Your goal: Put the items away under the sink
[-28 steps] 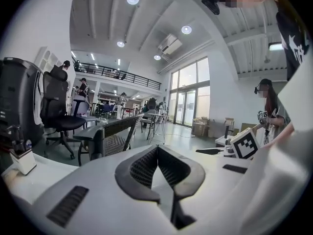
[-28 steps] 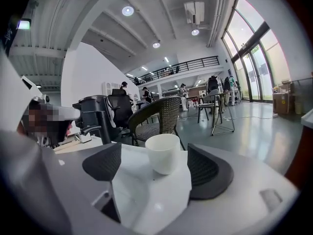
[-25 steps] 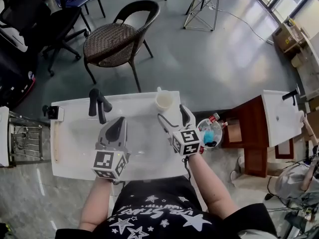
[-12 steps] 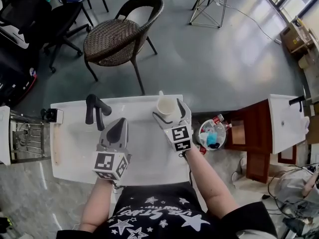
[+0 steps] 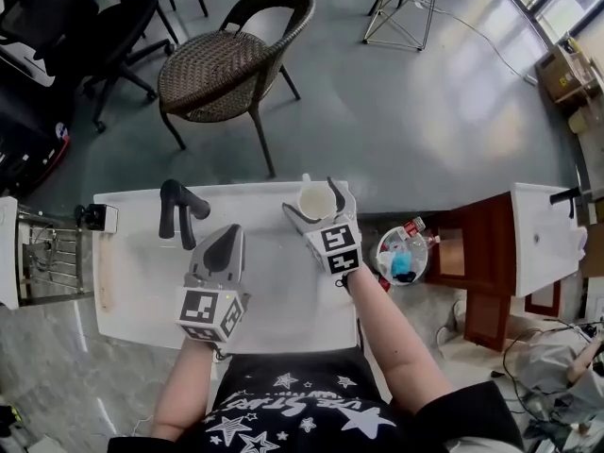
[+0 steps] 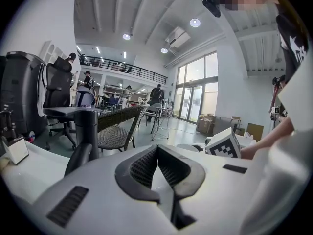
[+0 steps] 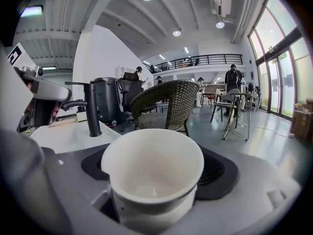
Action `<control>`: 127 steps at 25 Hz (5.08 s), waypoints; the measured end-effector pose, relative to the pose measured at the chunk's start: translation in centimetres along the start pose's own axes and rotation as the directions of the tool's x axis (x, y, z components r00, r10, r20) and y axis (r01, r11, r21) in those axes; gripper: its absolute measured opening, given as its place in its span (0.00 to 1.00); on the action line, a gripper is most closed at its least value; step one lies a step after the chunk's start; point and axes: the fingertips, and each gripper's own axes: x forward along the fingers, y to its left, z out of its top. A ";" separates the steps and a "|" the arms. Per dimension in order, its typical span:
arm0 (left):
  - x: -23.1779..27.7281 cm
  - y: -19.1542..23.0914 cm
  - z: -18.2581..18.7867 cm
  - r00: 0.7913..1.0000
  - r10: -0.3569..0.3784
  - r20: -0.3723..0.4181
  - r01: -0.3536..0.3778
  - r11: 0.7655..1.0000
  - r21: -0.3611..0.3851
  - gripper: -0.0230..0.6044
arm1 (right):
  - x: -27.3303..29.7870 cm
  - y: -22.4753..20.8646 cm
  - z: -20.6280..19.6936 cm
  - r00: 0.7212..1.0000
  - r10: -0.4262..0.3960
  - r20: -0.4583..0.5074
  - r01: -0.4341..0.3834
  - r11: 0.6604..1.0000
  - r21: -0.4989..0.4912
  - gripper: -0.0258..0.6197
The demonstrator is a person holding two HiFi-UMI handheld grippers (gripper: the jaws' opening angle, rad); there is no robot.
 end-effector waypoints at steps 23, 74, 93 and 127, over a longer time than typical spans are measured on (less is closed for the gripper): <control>-1.6 -0.8 0.8 0.999 -0.035 0.023 0.035 0.999 0.013 0.05 | -1.2 0.0 -0.1 1.000 0.003 0.021 -0.004 0.999 0.048 0.68; -29.2 -10.1 -10.7 0.983 0.156 0.097 -0.150 0.986 -0.075 0.05 | -29.6 20.8 -7.9 0.973 0.205 0.107 -0.221 0.959 0.175 0.68; -48.6 -8.7 -17.6 0.856 0.505 0.112 -0.480 0.856 -0.191 0.05 | -33.4 40.6 -12.7 0.811 0.585 0.011 -0.585 0.809 0.053 0.68; -50.1 15.4 -38.1 0.795 0.587 0.152 -0.545 0.801 -0.248 0.05 | -7.0 52.8 -26.4 0.867 0.495 0.060 -0.493 0.869 -0.035 0.68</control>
